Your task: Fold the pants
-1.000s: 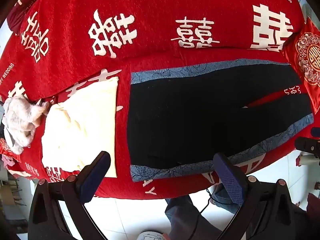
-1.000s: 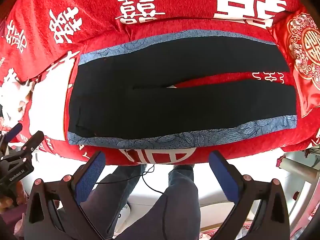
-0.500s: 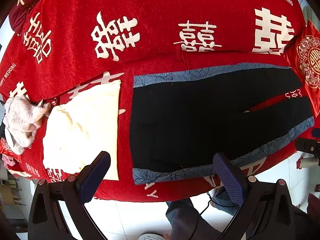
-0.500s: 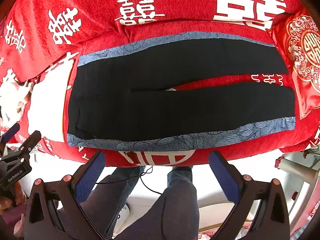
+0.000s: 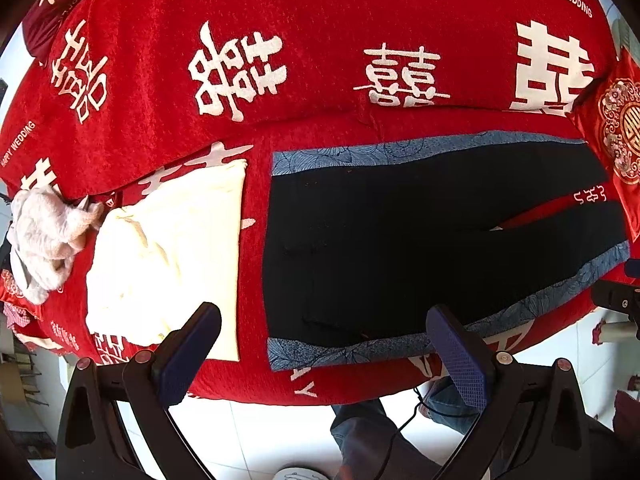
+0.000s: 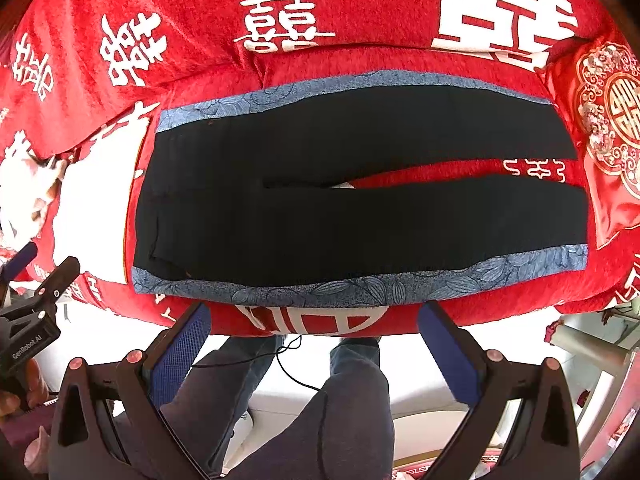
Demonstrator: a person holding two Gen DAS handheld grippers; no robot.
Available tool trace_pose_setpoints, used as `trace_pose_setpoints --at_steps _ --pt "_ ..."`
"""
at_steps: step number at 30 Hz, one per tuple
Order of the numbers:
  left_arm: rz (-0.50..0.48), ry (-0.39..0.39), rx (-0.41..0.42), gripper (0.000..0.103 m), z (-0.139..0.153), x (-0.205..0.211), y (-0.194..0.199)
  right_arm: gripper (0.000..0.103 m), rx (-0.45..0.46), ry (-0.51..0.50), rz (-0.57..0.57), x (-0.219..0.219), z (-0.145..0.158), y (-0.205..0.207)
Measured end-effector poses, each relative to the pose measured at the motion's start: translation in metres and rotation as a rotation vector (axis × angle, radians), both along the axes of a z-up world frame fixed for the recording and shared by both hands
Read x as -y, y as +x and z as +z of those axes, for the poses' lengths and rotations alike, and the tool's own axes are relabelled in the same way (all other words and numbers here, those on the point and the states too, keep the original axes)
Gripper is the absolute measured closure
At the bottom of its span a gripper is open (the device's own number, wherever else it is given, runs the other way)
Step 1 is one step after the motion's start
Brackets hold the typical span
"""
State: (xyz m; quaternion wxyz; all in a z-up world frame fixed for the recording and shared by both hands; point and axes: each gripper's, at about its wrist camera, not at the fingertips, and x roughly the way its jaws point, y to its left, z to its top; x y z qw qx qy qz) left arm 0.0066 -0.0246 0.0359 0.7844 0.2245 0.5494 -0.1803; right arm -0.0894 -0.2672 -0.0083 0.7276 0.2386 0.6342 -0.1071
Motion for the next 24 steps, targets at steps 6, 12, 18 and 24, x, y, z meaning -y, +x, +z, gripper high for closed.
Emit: trace_pose_setpoints --at_steps 6,12,18,24 --pt "-0.005 0.006 0.004 0.000 0.0000 0.0024 -0.0011 0.000 0.036 0.001 -0.004 0.0008 0.0043 -0.0001" --pt "-0.002 0.011 0.005 0.000 -0.0001 0.0041 0.0001 0.000 -0.056 0.065 0.014 0.0053 0.0002 0.0042" --pt "0.006 0.015 0.004 0.000 -0.0005 0.0053 0.0013 0.000 -0.047 0.044 0.025 0.0048 -0.0005 0.0061" --pt "0.010 0.018 0.007 0.000 -0.0004 0.0071 0.0014 0.000 -0.015 0.047 0.033 0.0056 0.0006 0.0070"
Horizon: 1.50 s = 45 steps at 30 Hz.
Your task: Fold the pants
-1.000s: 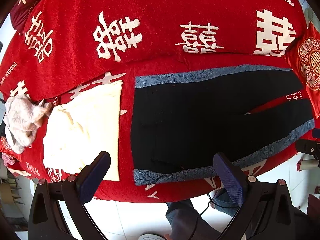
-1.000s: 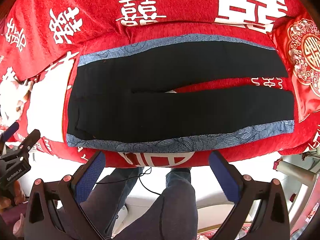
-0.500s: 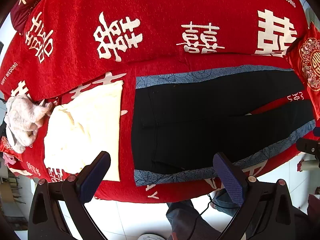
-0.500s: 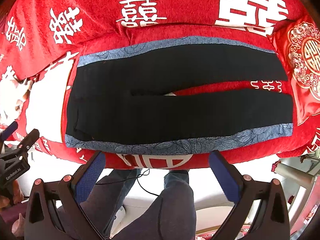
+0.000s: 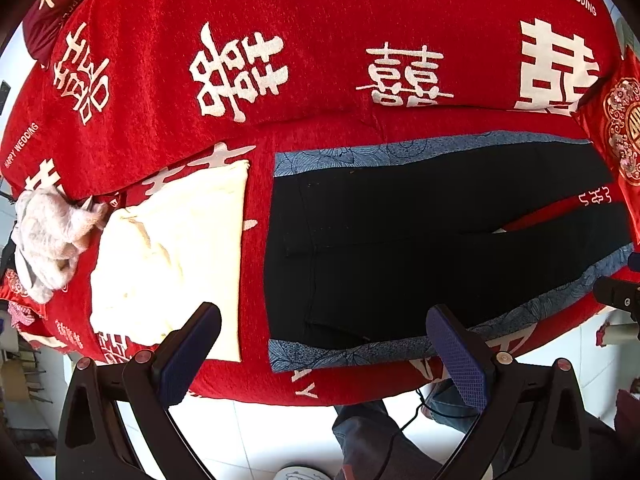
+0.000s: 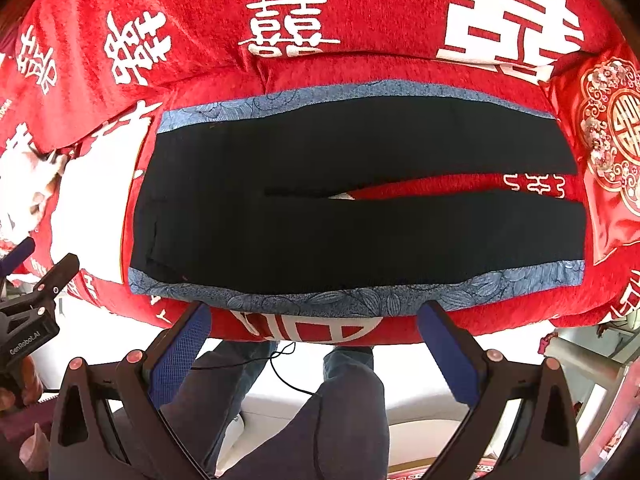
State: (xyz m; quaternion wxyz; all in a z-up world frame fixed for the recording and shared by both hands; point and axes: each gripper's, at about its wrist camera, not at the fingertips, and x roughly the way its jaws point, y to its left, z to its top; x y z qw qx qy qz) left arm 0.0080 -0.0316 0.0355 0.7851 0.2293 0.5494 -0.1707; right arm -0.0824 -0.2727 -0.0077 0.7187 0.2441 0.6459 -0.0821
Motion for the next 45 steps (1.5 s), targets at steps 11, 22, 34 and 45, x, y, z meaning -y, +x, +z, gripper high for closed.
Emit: trace_pose_setpoints --at_steps 11,22,34,45 --pt "0.034 0.027 0.005 0.000 -0.002 0.003 -0.005 0.000 0.036 0.013 0.018 0.006 -0.003 0.002" --pt "0.124 0.041 -0.012 0.000 -0.003 0.008 -0.038 0.000 0.022 0.009 0.078 0.023 -0.008 -0.006" --pt "0.198 0.083 -0.070 0.000 -0.009 -0.008 -0.076 0.000 -0.035 0.040 0.113 0.019 -0.028 -0.036" --pt "0.167 0.036 -0.158 0.000 -0.046 -0.023 -0.052 0.000 -0.103 0.016 0.020 0.001 -0.053 -0.045"
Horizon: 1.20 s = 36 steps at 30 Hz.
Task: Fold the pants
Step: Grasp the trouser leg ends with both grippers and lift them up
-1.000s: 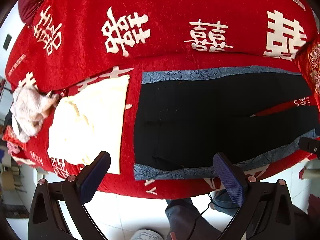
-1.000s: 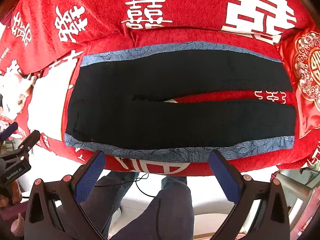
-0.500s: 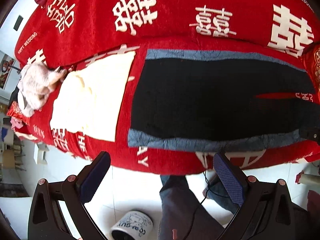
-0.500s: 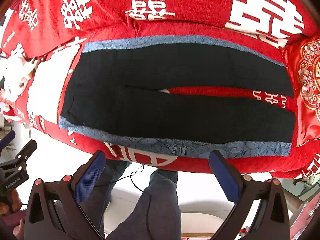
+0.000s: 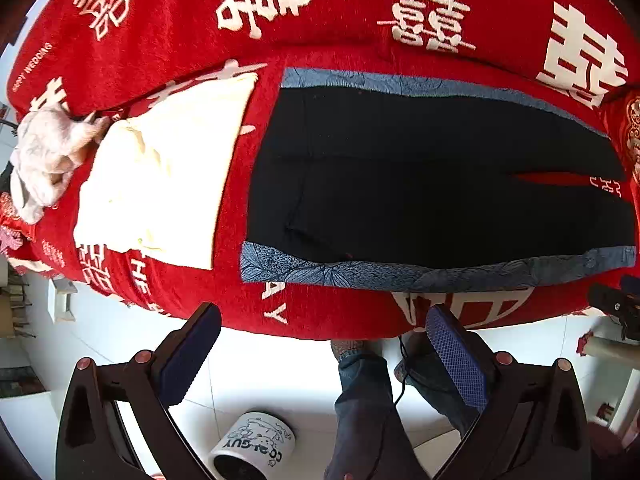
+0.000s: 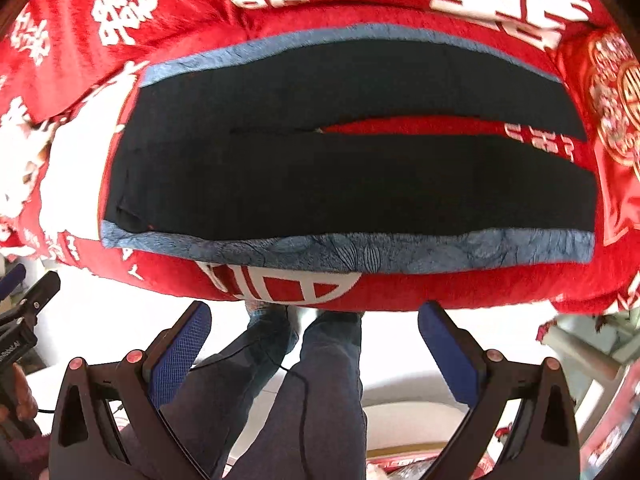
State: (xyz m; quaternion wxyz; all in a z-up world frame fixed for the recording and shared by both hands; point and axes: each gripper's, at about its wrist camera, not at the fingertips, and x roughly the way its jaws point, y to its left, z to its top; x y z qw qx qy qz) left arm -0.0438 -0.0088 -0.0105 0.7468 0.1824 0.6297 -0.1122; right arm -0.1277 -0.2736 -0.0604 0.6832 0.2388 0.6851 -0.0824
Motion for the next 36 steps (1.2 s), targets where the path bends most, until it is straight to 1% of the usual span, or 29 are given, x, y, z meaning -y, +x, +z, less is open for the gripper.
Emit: trace_pose_setpoints --at_steps 2,4,7,8,9,10,12,13,14,15,16,18,19,20,21,24,26,27,29,30,31,32,33,34,35,36 --pt "-0.003 -0.013 -0.004 0.000 -0.012 -0.004 0.008 0.000 0.008 0.013 -0.011 -0.006 -0.009 0.005" --pt "0.002 -0.027 -0.029 0.000 -0.026 -0.007 0.016 0.000 0.024 0.020 -0.022 -0.012 -0.019 0.011" --pt "0.008 -0.042 -0.074 0.000 -0.055 -0.012 0.031 0.000 0.061 0.106 -0.071 -0.021 -0.037 0.022" --pt "0.011 -0.048 -0.089 0.000 -0.068 -0.014 0.037 0.000 0.076 0.151 -0.099 -0.024 -0.045 0.026" --pt "0.017 -0.057 -0.092 0.000 -0.073 -0.016 0.040 0.000 0.082 0.175 -0.113 -0.027 -0.050 0.028" --pt "0.026 -0.072 -0.096 0.000 -0.079 -0.019 0.044 0.000 0.100 0.233 -0.138 -0.032 -0.060 0.032" --pt "0.057 -0.128 -0.109 0.000 -0.089 -0.025 0.052 0.000 0.142 0.325 -0.164 -0.042 -0.074 0.038" --pt "0.079 -0.173 -0.115 0.000 -0.093 -0.030 0.055 0.000 0.158 0.361 -0.171 -0.048 -0.081 0.038" --pt "0.109 -0.235 -0.122 0.006 -0.097 -0.036 0.059 0.000 0.178 0.414 -0.179 -0.054 -0.091 0.039" --pt "0.130 -0.287 -0.135 0.014 -0.101 -0.042 0.061 0.000 0.188 0.440 -0.184 -0.058 -0.097 0.038" --pt "0.156 -0.341 -0.163 0.017 -0.109 -0.048 0.065 0.000 0.197 0.476 -0.195 -0.064 -0.109 0.037" --pt "0.200 -0.399 -0.192 0.019 -0.121 -0.058 0.068 0.007 0.193 0.531 -0.222 -0.074 -0.131 0.030" --pt "0.225 -0.442 -0.201 0.019 -0.128 -0.066 0.069 0.012 0.193 0.548 -0.233 -0.078 -0.139 0.027" --pt "0.234 -0.460 -0.200 0.019 -0.132 -0.070 0.068 0.020 0.195 0.554 -0.238 -0.079 -0.149 0.020" --pt "0.240 -0.472 -0.197 0.019 -0.135 -0.074 0.067 0.022 0.203 0.554 -0.242 -0.081 -0.159 0.015" --pt "0.245 -0.508 -0.198 0.019 -0.145 -0.085 0.062 0.022 0.268 0.575 -0.313 -0.071 -0.180 0.008" --pt "0.254 -0.541 -0.214 0.019 -0.150 -0.093 0.057 0.022 0.322 0.620 -0.383 -0.065 -0.188 0.004" --pt "0.259 -0.554 -0.223 0.019 -0.152 -0.096 0.055 0.022 0.335 0.631 -0.405 -0.064 -0.193 0.002" --pt "0.262 -0.572 -0.241 0.019 -0.155 -0.099 0.050 0.022 0.351 0.690 -0.481 -0.061 -0.204 0.002" --pt "0.263 -0.580 -0.247 0.019 -0.157 -0.099 0.049 0.027 0.352 0.726 -0.510 -0.061 -0.209 0.004" --pt "0.267 -0.584 -0.253 0.019 -0.158 -0.100 0.047 0.038 0.349 0.748 -0.526 -0.062 -0.215 0.004" --pt "0.270 -0.590 -0.263 0.019 -0.159 -0.101 0.046 0.074 0.338 0.765 -0.536 -0.065 -0.219 0.005" --pt "0.277 -0.599 -0.277 0.019 -0.161 -0.101 0.044 0.082 0.343 0.791 -0.544 -0.066 -0.219 0.006" --pt "0.288 -0.609 -0.291 0.019 -0.163 -0.102 0.042 0.083 0.360 0.796 -0.543 -0.067 -0.217 0.004" --pt "0.308 -0.627 -0.312 0.019 -0.165 -0.100 0.040 0.087 0.382 0.808 -0.530 -0.066 -0.212 0.003" --pt "0.325 -0.646 -0.328 0.019 -0.167 -0.099 0.039 0.088 0.407 0.824 -0.505 -0.065 -0.200 0.000"
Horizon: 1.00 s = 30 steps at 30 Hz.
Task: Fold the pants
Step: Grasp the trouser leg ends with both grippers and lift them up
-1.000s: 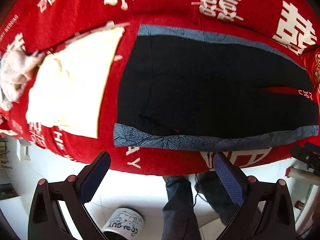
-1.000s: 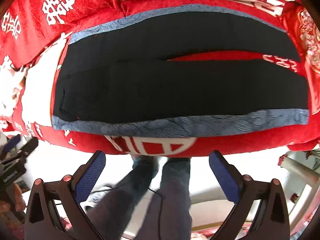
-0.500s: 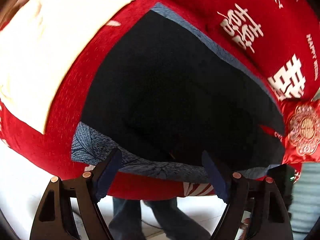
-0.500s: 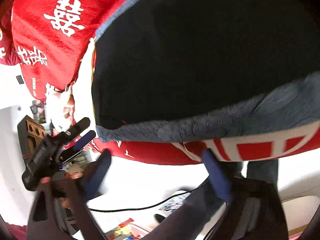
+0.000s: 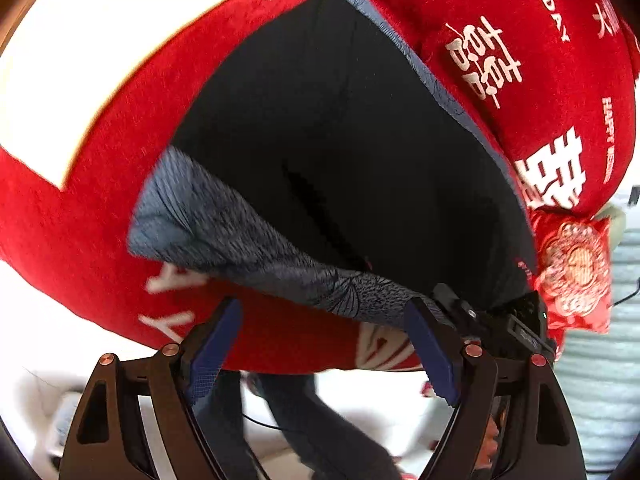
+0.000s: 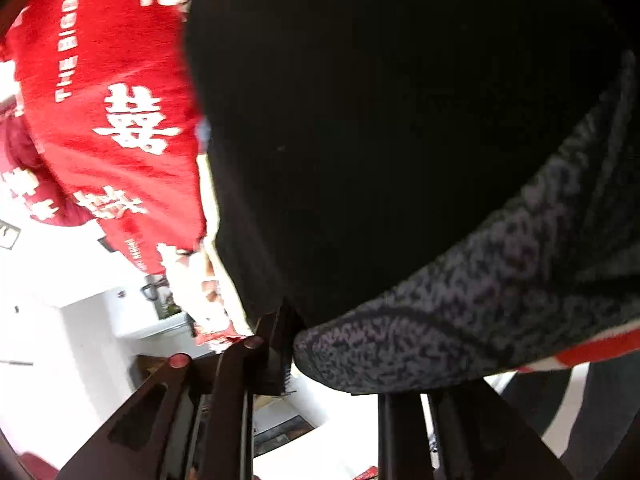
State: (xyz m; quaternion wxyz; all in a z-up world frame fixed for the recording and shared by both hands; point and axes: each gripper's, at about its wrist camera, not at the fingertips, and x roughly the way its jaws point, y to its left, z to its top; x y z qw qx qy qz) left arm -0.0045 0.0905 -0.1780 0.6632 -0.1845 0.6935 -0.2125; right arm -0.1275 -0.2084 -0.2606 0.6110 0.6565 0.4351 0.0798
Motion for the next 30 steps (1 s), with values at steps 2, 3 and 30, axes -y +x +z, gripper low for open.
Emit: trace_pose_setpoints --at_steps 2,3,30 --pt "0.039 -0.044 -0.030 0.019 -0.005 0.004 0.001 0.088 0.031 0.012 0.014 0.002 0.014 -0.001" --pt "0.063 -0.070 -0.044 0.019 -0.008 0.007 0.002 0.088 0.051 0.014 0.030 0.003 0.023 -0.001" --pt "-0.039 -0.027 -0.013 0.050 -0.026 0.035 0.033 0.054 -0.028 -0.041 -0.386 0.095 -0.020 -0.143"
